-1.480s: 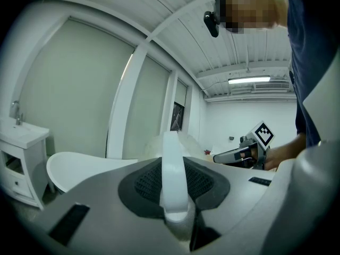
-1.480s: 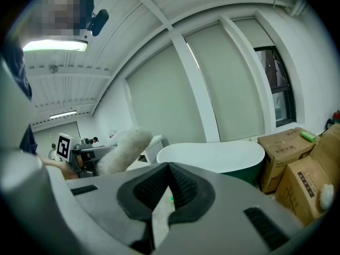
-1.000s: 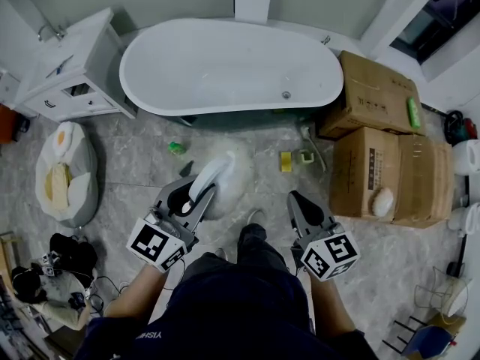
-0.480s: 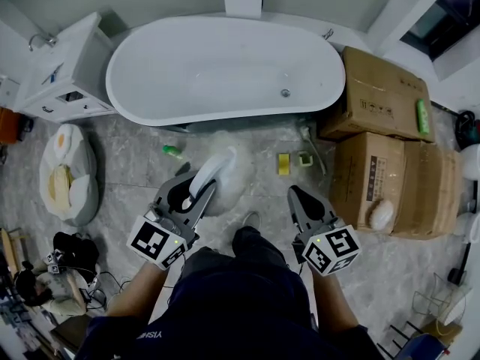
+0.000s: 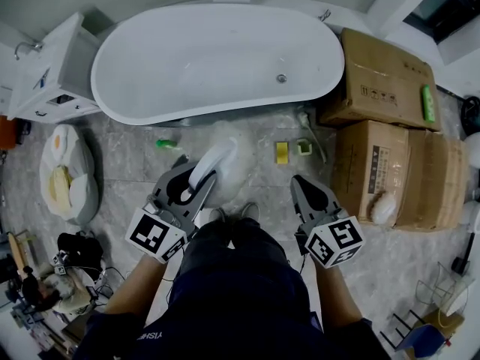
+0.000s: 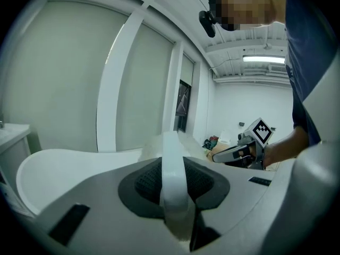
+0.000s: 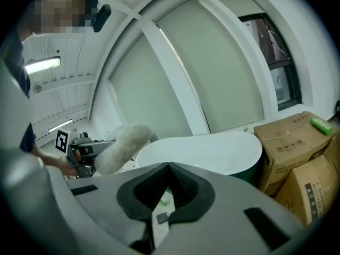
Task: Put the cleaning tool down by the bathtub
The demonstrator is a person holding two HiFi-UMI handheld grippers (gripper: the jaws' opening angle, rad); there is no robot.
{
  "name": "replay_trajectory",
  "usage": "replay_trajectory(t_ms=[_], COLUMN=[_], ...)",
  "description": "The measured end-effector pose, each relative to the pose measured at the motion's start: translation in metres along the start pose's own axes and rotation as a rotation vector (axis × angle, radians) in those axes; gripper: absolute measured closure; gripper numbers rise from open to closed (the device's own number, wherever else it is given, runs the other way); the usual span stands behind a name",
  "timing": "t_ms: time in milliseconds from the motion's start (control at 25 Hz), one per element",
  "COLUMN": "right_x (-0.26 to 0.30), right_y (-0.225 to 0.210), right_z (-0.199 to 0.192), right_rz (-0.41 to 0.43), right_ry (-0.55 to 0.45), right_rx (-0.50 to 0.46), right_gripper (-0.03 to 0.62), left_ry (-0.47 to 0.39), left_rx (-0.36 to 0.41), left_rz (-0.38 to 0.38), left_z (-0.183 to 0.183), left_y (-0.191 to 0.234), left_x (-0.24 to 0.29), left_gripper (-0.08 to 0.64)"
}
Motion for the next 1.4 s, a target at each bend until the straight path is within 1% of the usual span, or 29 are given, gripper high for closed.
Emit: replay_trajectory(t_ms=[240, 560, 760, 960, 1160, 1280, 1400], right_x=[0.006, 0.015, 0.024, 0.041, 0.066, 0.081, 0.091], right_y=[-0.025, -0.055, -0.059, -0.050, -0.044, -0.048, -0.062], right_z=[-0.009, -0.026, -0.039, -0.053, -0.078, -0.098, -0.120], right_rz=[-0.040, -0.126, -0.196, -0.270, -0.333, -0.350, -0.355], right_ry=[-0.008, -0.026, -0.029, -0.037, -0.038, -0.031, -0.025], right_rx=[0.016, 0.061, 0.098, 0.114, 0.117, 0.111, 0.112], right_gripper=[0.591, 0.591, 0.591, 0.591, 0.591, 0.591, 0.591], left_ry=[0.054, 0.124, 0.152, 0.166, 0.190, 0.215, 0.240], left_rx=[0.013, 0.049, 0.066, 0.092, 0.122, 0.140, 0.156], left_rz=[-0.041, -0.131, -0.192, -0.258, -0.315, -0.337, -0.344], left_z=[-0.020, -0.053, -0.069, -0.088, -0.122, -0.149, -0.179], left_y=[-0.003, -0.001, 0.011, 0.030, 0.053, 0.060, 0.062], left_x=[0.032, 0.085, 0.106, 0.110, 0.114, 0.123, 0.140], left_gripper=[0.453, 0.453, 0.453, 0.453, 0.453, 0.453, 0.453])
Point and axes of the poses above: the fingertips, and each gripper's own axes: x forward along the fingers, y to its left, z out of its top, the point moved 3 cm from there along -x, backward along the fingers, and after that the axes turned 13 degrees about z, right-handed, at the moved point
